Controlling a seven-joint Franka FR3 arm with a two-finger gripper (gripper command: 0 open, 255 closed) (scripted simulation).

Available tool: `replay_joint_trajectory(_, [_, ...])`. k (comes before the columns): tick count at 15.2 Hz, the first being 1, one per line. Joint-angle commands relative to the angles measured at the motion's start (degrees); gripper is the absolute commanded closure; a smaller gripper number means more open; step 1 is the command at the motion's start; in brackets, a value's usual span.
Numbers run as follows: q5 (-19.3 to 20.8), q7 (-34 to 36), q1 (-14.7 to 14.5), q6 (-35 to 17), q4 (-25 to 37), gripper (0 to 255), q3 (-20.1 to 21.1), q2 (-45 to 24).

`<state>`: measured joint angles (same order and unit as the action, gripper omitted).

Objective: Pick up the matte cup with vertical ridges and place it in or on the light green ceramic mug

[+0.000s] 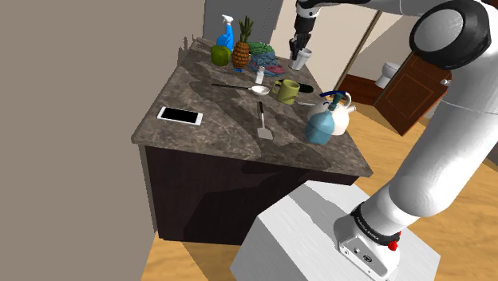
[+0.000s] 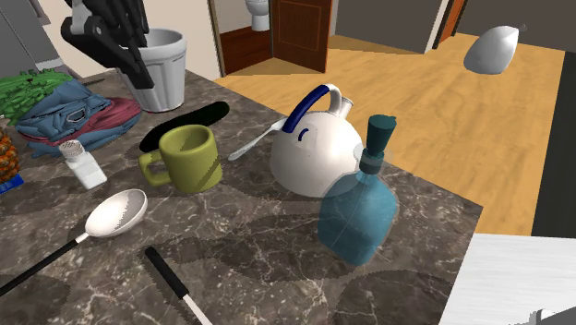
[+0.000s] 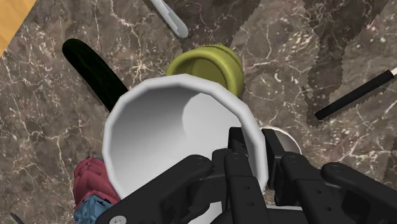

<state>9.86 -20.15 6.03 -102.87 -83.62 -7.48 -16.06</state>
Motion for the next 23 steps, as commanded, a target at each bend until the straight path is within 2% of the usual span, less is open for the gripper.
replay_joint_trajectory(1, [-0.9,-1.9,1.1,2.2,7.2,255,-0.4,-4.6])
replay_joint_trajectory(2, [-1.3,-2.7,1.7,3.5,11.0,255,-0.5,-7.1])
replay_joint_trajectory(19, [-0.7,-0.4,1.7,-9.7,-2.3,255,-0.4,-7.2])
replay_joint_trajectory(23, [-0.7,-0.4,1.7,-9.7,-2.3,255,-0.4,-7.2])
